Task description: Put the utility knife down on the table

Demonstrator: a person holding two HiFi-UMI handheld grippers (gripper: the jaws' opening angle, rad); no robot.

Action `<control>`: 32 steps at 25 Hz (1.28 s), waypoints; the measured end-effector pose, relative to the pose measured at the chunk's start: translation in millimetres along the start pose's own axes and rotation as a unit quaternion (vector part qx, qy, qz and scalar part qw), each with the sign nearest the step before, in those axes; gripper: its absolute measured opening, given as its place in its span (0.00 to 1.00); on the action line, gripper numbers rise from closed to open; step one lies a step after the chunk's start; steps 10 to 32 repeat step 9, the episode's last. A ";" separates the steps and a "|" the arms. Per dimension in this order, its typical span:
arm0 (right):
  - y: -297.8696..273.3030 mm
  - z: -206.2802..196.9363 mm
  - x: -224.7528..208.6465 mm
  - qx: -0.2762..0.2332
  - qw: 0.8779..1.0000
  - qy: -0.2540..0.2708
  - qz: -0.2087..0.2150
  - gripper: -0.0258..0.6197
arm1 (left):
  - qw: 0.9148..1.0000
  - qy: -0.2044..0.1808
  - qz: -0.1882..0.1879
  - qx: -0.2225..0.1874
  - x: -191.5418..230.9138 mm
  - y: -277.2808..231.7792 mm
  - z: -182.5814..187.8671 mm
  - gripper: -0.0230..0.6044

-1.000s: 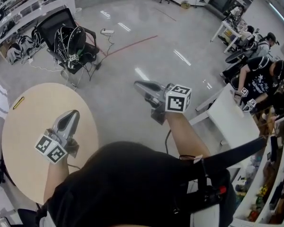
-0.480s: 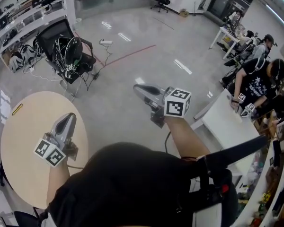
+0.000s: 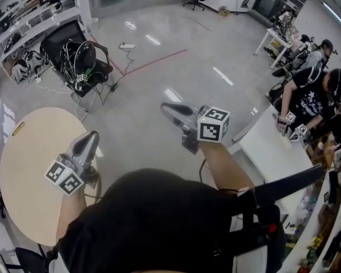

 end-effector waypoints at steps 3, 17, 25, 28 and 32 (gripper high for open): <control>-0.6 -2.1 -2.8 0.000 1.000 -0.001 0.002 0.06 | 1.000 0.002 0.009 0.002 3.6 3.2 -2.5 0.04; -5.2 -4.4 -6.0 0.001 1.000 -0.001 0.005 0.06 | 1.000 0.006 0.016 0.004 10.7 4.8 -2.6 0.04; -5.2 -4.4 -6.0 0.001 1.000 -0.001 0.005 0.06 | 1.000 0.006 0.016 0.004 10.7 4.8 -2.6 0.04; -5.2 -4.4 -6.0 0.001 1.000 -0.001 0.005 0.06 | 1.000 0.006 0.016 0.004 10.7 4.8 -2.6 0.04; -5.2 -4.4 -6.0 0.001 1.000 -0.001 0.005 0.06 | 1.000 0.006 0.016 0.004 10.7 4.8 -2.6 0.04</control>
Point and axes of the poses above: the fingertips, and each gripper's own axes: y backward along the fingers, x to its left, z out of its top, the point moved 10 cm from there along y, backward along the fingers, and after that the axes turned 14 degrees about -x, right-handed, at the moved point
